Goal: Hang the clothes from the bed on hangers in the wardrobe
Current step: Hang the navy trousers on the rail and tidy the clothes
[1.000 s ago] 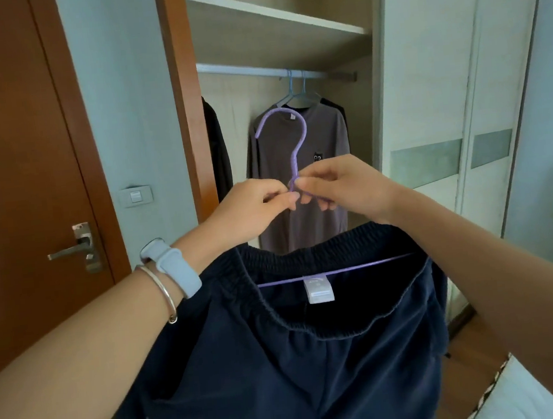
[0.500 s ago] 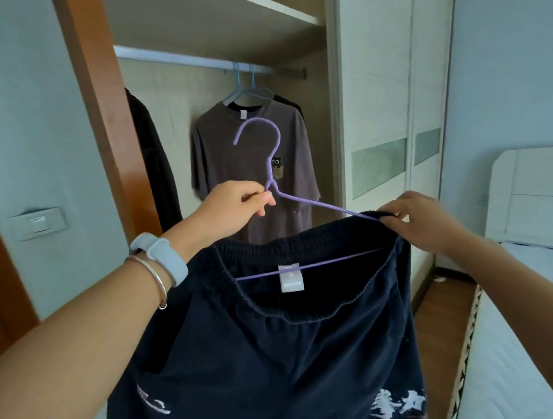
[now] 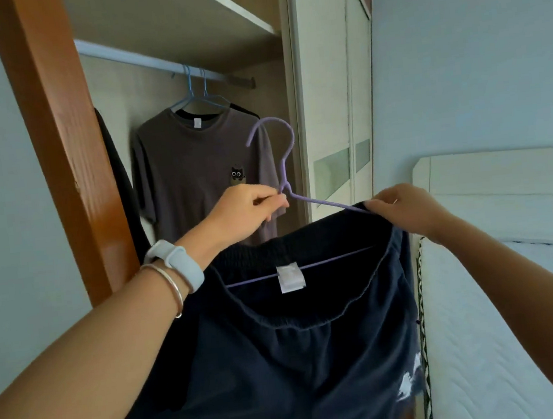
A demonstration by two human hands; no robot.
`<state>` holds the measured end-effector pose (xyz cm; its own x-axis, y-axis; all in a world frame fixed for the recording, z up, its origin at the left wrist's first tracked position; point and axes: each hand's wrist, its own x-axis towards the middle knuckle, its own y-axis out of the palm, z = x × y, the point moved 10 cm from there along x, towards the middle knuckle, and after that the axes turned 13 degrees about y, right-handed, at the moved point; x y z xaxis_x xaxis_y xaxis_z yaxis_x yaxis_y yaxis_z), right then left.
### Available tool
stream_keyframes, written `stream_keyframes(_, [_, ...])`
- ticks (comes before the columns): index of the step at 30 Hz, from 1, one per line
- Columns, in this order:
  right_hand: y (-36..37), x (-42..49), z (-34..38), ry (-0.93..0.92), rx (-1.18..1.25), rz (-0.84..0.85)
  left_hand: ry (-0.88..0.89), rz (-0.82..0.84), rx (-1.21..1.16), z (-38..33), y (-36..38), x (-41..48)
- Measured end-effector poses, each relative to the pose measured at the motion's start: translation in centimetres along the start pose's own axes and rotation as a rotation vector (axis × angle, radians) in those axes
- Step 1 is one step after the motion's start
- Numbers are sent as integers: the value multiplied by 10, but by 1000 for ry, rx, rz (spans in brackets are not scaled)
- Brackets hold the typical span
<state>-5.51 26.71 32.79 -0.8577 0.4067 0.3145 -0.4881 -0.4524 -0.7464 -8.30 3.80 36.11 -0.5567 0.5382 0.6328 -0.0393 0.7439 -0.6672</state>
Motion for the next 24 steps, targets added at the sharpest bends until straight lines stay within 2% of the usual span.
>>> stream_keyframes(7, [4,-16,7,-143,10,64,71,-1,-73,-2,18,18])
stream_keyframes(11, [-5,-9,8,-197,34,-9,59,-33,-100,12,20,32])
stream_keyframes(14, [-9,10,10,-170,45,-107,54,-110,-121,29,17,41])
stream_keyframes(16, [-6,27,10,-147,30,-137,53,-244,-19,48,3,42])
stream_keyframes(18, [-2,45,9,-133,24,-156,-9,-384,165,77,-16,39])
stream_keyframes(19, [1,55,9,-128,30,-161,-71,-404,258,96,-22,37])
stream_keyframes(22, [13,90,17,-134,33,-172,-308,-322,330,157,-18,43])
stream_keyframes(24, [27,117,30,-174,47,-167,-344,-331,311,178,-14,58])
